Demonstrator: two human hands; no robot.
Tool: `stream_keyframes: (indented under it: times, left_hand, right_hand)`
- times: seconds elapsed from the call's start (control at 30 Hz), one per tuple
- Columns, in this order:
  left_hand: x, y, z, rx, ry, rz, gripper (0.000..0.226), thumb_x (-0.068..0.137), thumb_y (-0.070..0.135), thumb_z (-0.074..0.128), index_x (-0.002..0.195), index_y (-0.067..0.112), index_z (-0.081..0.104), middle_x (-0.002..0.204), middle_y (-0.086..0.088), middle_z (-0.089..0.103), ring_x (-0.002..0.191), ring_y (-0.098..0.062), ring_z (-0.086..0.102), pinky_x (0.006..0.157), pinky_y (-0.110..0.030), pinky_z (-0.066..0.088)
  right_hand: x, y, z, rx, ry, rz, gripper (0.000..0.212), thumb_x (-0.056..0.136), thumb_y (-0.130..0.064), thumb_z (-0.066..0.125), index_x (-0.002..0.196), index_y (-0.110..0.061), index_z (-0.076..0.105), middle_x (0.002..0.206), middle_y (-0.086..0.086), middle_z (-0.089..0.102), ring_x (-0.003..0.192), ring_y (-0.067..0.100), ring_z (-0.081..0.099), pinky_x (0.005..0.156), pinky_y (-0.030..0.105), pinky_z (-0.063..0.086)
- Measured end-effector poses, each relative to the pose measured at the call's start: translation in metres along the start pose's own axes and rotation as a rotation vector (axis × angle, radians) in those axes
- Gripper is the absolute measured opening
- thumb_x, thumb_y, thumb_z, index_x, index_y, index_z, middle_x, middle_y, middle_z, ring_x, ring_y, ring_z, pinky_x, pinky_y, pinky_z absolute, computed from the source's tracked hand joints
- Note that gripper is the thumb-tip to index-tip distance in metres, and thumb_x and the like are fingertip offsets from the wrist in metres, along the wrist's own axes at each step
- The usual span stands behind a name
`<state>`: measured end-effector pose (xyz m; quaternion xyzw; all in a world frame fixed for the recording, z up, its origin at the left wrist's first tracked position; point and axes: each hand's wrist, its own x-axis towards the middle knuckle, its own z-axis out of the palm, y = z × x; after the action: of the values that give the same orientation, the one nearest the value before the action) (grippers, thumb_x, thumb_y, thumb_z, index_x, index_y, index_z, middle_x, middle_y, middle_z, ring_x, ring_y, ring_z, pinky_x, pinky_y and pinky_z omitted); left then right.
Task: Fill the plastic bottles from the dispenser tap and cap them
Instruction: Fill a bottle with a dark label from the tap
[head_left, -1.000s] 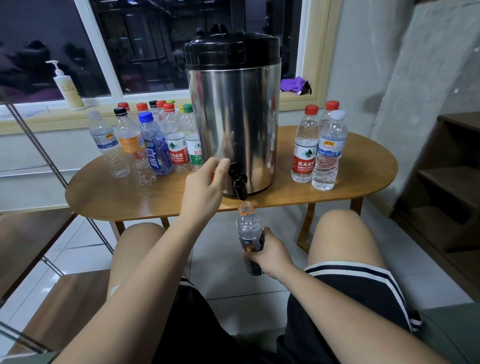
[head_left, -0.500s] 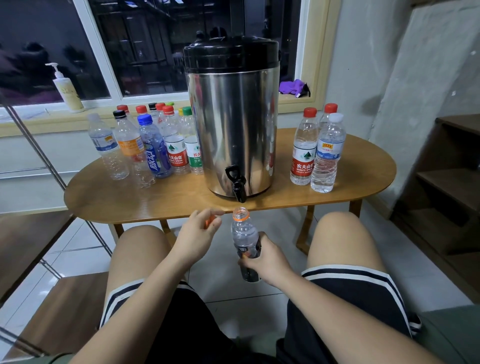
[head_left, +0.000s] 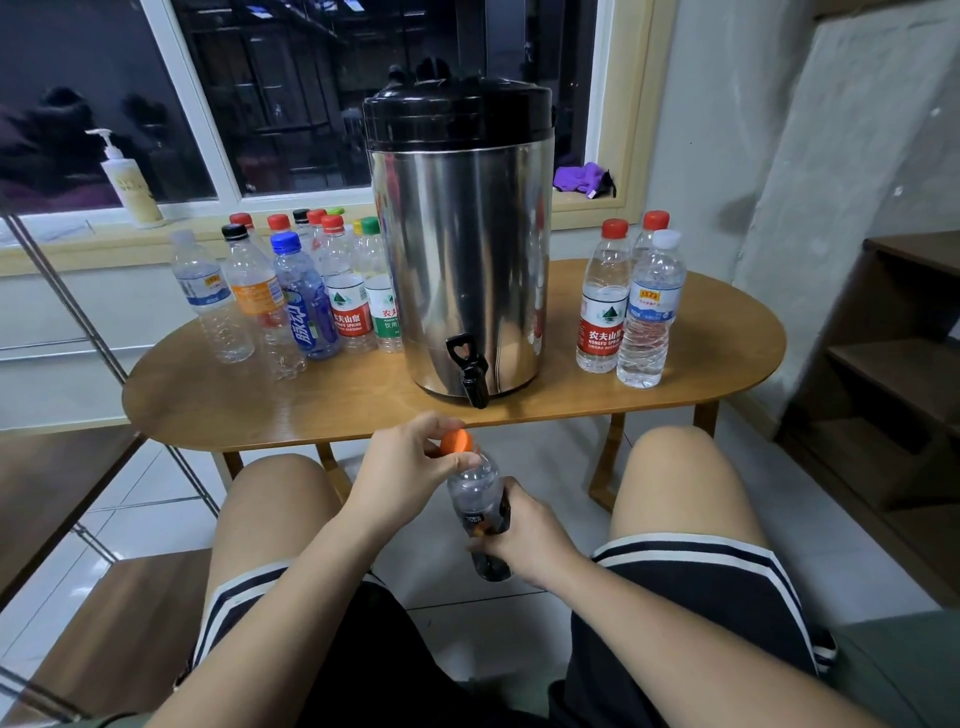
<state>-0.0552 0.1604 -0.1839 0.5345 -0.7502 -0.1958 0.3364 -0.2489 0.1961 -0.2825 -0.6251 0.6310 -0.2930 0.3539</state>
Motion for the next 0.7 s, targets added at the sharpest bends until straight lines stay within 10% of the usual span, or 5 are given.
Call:
stream_keyframes:
  times: [0.37,0.7]
  left_hand:
    - [0.028,0.030,-0.018,0.686,-0.143,-0.040,0.070,0.078,0.087,0.070,0.087,0.018,0.069,0.075,0.000,0.065,0.072,-0.021,0.061,0.057,-0.031,0.043]
    - [0.031,0.017,-0.033,0.305,-0.379,0.099,0.043,0.085,0.044,0.091,0.125,0.041,0.076,0.118,0.014,0.076,0.110,-0.010,0.069,0.093,-0.032,0.058]
  right_hand:
    - [-0.004,0.001,0.002,-0.046,0.022,-0.044,0.054,0.074,-0.043,0.089,0.116,-0.036,0.055,0.106,-0.012,0.072,0.097,0.014,0.069,0.088,0.042,0.060]
    - [-0.003,0.000,-0.002,-0.032,0.034,-0.049,0.054,0.075,-0.042,0.091,0.116,-0.036,0.055,0.106,-0.012,0.073,0.098,0.012,0.069,0.087,0.039,0.060]
